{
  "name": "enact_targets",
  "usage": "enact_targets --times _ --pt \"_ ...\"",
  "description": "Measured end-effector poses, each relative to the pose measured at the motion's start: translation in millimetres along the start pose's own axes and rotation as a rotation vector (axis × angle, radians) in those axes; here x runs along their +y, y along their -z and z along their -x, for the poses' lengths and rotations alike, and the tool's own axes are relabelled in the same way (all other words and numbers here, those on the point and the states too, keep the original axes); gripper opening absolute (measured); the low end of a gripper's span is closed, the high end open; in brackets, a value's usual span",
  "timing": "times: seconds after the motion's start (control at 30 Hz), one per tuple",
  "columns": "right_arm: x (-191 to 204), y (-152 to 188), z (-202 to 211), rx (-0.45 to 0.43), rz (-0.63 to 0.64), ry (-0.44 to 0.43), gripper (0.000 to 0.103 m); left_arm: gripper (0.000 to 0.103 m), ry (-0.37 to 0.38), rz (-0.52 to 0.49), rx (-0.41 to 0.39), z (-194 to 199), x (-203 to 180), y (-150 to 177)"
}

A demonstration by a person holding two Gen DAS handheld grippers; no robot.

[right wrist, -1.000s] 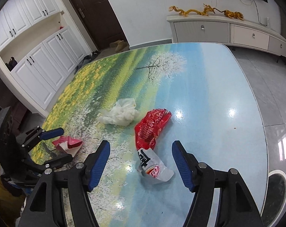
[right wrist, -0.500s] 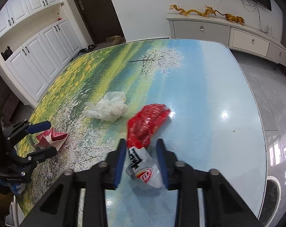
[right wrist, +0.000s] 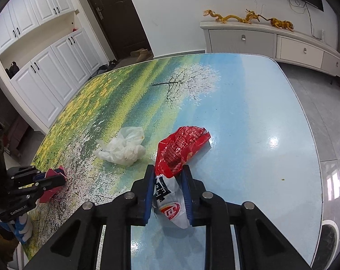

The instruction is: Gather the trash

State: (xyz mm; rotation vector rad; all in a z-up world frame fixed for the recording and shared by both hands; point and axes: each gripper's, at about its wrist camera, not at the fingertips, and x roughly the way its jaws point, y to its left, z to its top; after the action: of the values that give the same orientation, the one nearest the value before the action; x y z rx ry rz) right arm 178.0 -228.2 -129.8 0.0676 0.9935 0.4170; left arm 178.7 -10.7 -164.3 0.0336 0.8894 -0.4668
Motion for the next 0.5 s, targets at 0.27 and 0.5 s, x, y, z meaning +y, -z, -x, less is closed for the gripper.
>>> enact_targets --times 0.27,0.5 --pt "-4 0 0 -0.009 -0.007 -0.035 0.022 0.007 0.041 0.092 -0.002 -9 12 -12" --pt "-14 4 5 -0.016 -0.027 -0.055 0.022 0.006 0.053 0.137 -0.011 -20 19 -29"
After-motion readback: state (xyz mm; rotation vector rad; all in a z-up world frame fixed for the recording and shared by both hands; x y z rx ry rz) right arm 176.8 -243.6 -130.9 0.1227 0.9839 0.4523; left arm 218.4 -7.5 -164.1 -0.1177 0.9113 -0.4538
